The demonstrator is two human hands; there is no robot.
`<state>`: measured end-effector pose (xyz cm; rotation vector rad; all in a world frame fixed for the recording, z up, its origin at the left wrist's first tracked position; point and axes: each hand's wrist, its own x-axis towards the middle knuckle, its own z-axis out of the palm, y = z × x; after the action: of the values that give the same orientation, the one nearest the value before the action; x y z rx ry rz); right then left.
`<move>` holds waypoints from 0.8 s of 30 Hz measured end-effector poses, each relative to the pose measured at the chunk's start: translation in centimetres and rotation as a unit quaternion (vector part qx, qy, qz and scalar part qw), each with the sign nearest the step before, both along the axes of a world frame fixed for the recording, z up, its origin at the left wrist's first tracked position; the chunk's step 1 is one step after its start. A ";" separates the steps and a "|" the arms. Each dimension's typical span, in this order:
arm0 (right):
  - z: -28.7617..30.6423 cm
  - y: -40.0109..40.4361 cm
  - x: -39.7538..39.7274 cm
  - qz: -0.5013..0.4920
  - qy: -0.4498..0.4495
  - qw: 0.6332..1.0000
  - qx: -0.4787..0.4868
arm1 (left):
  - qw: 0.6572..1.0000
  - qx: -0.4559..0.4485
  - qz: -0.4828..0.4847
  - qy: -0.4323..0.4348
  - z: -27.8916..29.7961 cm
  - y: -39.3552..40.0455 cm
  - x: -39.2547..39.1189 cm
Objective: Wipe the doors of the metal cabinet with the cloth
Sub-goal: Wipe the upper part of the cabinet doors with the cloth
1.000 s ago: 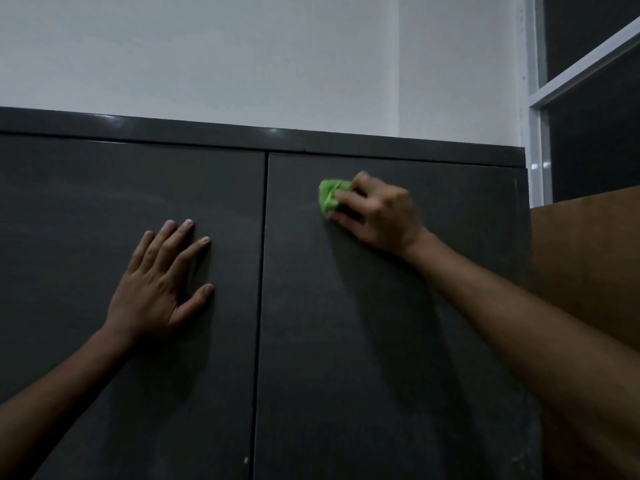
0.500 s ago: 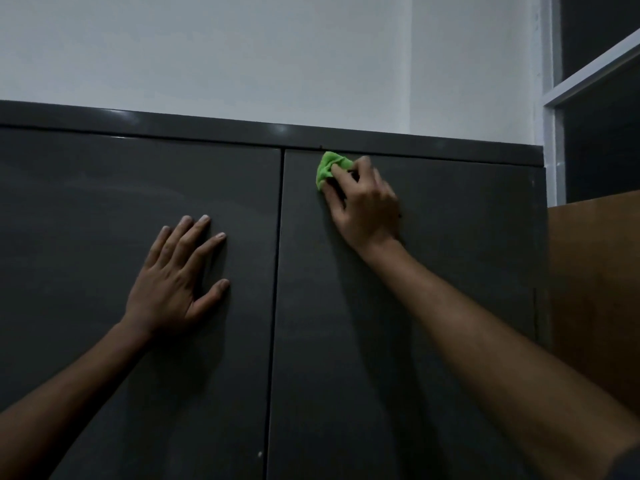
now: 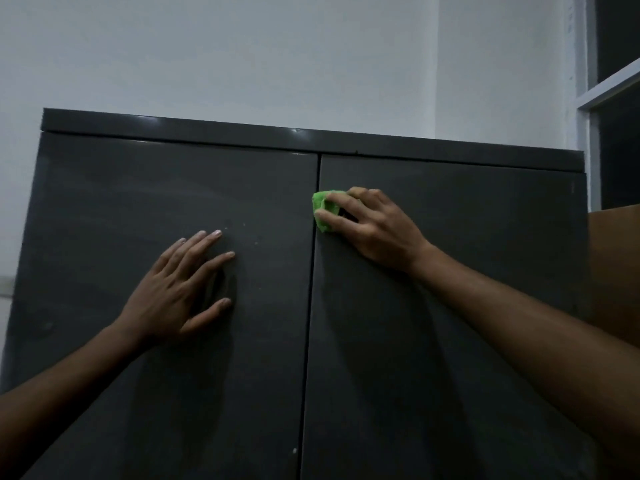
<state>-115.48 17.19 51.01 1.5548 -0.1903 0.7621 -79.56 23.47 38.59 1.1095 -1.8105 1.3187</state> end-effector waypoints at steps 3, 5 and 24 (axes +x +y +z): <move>-0.1 0.5 3.0 0.060 -0.161 0.984 0.055 | 1.000 0.000 0.015 -0.007 -0.6 0.5 3.0; -1.8 0.7 5.9 0.067 -0.208 0.973 0.078 | 1.000 0.001 0.024 -0.017 -0.9 0.4 4.5; 1.4 1.8 11.2 -0.001 0.037 0.998 0.056 | 0.999 -0.018 -0.001 -0.041 -1.6 -1.9 7.4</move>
<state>-104.24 18.95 52.36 1.6870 -0.1824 0.7001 -72.12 21.53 36.97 1.0474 -1.8400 1.4089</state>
